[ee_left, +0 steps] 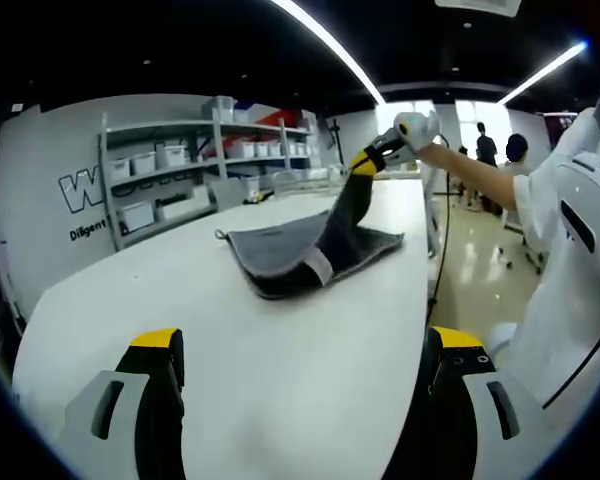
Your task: Open the folded towel by lifting each exposed corner and separating the folded layers until the towel lies flat within the target outline without major curled edges
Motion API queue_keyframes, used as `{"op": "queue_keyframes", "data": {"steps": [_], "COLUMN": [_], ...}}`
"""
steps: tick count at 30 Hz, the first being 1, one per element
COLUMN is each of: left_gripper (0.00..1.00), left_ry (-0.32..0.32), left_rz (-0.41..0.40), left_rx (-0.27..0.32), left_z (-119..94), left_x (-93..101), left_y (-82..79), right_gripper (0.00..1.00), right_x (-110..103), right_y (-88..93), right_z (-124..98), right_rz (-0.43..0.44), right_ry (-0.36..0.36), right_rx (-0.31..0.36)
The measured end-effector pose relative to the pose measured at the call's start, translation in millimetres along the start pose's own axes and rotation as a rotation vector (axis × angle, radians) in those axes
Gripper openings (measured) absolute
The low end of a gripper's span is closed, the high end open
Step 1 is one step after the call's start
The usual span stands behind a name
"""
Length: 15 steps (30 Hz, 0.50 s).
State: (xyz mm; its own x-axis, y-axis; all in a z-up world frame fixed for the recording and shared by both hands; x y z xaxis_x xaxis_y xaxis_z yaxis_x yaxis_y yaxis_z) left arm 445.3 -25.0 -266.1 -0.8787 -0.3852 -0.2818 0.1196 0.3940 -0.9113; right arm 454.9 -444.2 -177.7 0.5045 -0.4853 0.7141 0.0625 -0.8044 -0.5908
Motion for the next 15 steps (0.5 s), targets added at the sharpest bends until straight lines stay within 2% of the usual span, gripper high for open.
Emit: {"op": "queue_keyframes", "data": {"steps": [15], "left_gripper": [0.99], "left_ry": [-0.009], "left_rz": [0.0], "left_rx": [0.005], "left_z": [0.0], "left_x": [-2.4], "left_y": [-1.8], "right_gripper": [0.0], "right_x": [15.3], "right_y": [1.5], "right_z": [6.1], "right_rz": [0.023], "right_ry": [0.002], "right_rx": [-0.004]}}
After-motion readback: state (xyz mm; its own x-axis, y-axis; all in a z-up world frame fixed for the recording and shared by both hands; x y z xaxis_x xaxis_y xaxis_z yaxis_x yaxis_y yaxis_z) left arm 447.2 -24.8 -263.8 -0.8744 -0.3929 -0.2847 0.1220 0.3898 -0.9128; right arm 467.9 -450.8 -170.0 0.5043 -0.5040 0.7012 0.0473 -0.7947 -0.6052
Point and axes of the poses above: the point that each gripper's makers call its tool centre point, and the gripper's own axes: z roughly forward along the fingers, x roughly to its right, y roughly out of its underside, the point moved 7 cm from there along -z, roughly backward along the fingers, and after that the axes turned 9 degrees about z, right-handed, at the moved point
